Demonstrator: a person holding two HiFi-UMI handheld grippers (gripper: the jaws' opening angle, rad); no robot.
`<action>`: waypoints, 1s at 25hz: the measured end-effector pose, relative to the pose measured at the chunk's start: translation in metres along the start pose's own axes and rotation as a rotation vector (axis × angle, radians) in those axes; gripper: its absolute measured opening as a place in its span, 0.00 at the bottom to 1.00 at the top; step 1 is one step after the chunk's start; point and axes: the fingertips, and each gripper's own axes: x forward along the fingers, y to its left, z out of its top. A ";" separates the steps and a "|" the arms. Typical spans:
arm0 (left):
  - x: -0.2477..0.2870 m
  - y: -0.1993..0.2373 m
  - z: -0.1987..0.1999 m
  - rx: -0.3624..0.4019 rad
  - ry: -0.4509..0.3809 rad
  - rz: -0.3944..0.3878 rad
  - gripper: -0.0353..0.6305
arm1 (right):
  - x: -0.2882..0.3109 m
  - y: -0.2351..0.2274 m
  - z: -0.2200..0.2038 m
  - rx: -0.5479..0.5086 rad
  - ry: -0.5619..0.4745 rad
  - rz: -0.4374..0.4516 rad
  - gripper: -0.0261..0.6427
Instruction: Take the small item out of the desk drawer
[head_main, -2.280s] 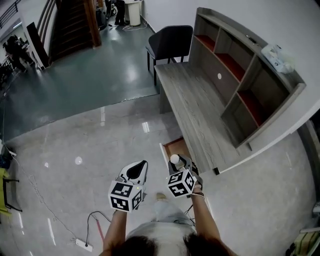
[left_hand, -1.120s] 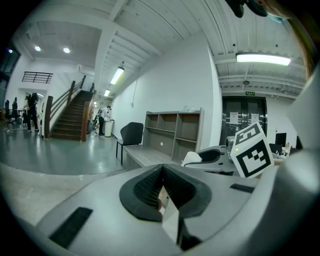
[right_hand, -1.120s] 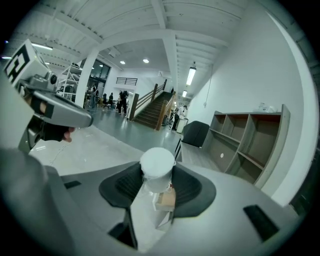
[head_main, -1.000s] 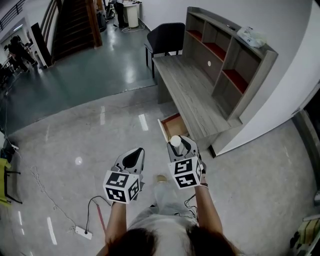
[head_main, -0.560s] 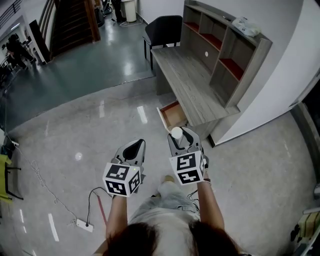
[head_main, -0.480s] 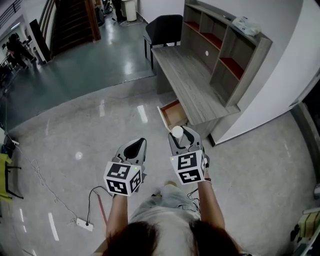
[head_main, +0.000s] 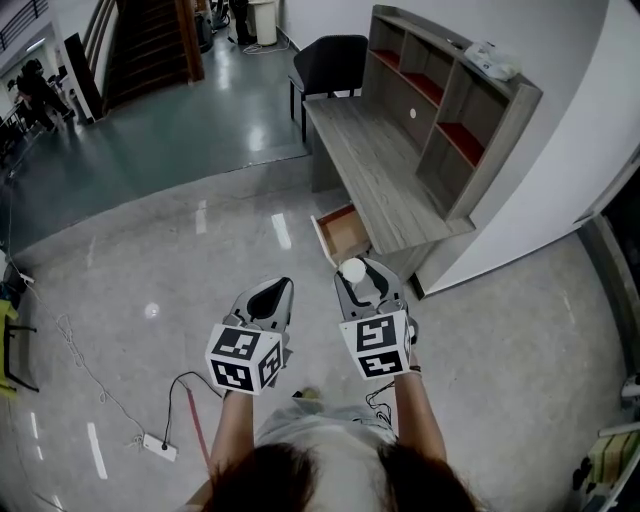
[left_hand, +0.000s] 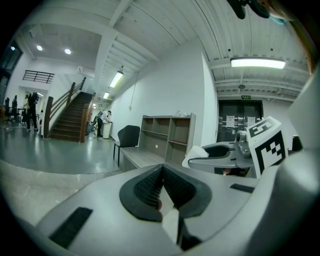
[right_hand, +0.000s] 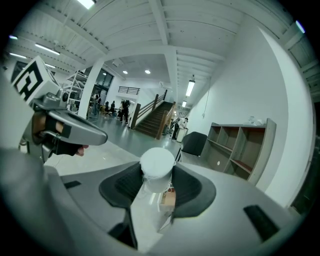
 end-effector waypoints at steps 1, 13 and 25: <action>-0.001 -0.003 -0.001 -0.003 0.001 0.002 0.08 | -0.004 0.001 -0.001 -0.001 -0.001 0.004 0.32; -0.023 -0.064 -0.002 -0.026 -0.010 0.046 0.08 | -0.062 -0.013 -0.016 -0.016 -0.019 0.059 0.32; -0.060 -0.126 -0.018 -0.016 -0.020 0.075 0.08 | -0.136 -0.009 -0.029 -0.023 -0.071 0.086 0.32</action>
